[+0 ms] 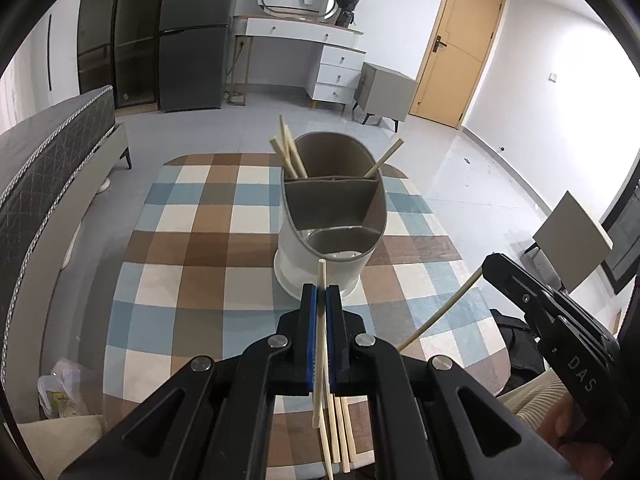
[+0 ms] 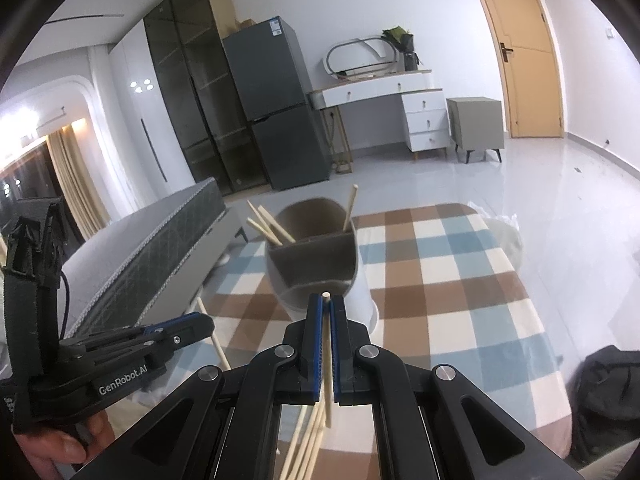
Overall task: Organize utensils
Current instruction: 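Lift both held chopsticks and carry them over the utensil holder opening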
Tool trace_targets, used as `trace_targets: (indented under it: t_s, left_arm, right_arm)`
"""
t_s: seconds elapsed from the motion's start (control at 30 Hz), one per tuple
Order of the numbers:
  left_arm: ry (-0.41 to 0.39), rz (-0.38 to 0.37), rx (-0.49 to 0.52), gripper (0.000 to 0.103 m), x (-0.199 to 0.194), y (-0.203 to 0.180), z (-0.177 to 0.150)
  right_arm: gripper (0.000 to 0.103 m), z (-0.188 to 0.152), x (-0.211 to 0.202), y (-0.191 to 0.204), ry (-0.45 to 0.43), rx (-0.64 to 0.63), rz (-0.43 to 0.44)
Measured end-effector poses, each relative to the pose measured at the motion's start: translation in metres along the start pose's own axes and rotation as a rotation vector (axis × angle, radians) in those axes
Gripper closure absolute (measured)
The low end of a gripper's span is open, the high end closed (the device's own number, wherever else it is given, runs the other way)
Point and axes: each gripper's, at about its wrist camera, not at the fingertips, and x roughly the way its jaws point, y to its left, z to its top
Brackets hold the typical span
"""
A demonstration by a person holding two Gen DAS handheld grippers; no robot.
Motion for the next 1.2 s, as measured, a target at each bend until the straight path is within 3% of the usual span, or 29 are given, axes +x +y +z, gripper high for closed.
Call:
trace_targets:
  t_s: [0.33, 0.83, 0.97, 1.2]
  left_arm:
    - [-0.026, -0.050, -0.018, 0.103, -0.016, -0.007, 0.033]
    - [-0.250, -0.098, -0.106, 0.103, -0.054, -0.006, 0.144]
    - [-0.307, -0.084, -0.133, 0.103, -0.048, 0.005, 0.163]
    - [-0.316, -0.084, -0.125, 0.103, -0.007, 0.022, 0.170]
  right_arm:
    - [0.100, 0.026, -0.010, -0.005, -0.052, 0.013, 0.021]
    - [0.100, 0.144, -0.014, 0.006, -0.198, -0.091, 0.052]
    - [0.100, 0.168, 0.000, 0.015, -0.223, -0.134, 0.063]
    - [0.100, 0.172, 0.043, 0.025, -0.199, -0.203, 0.077]
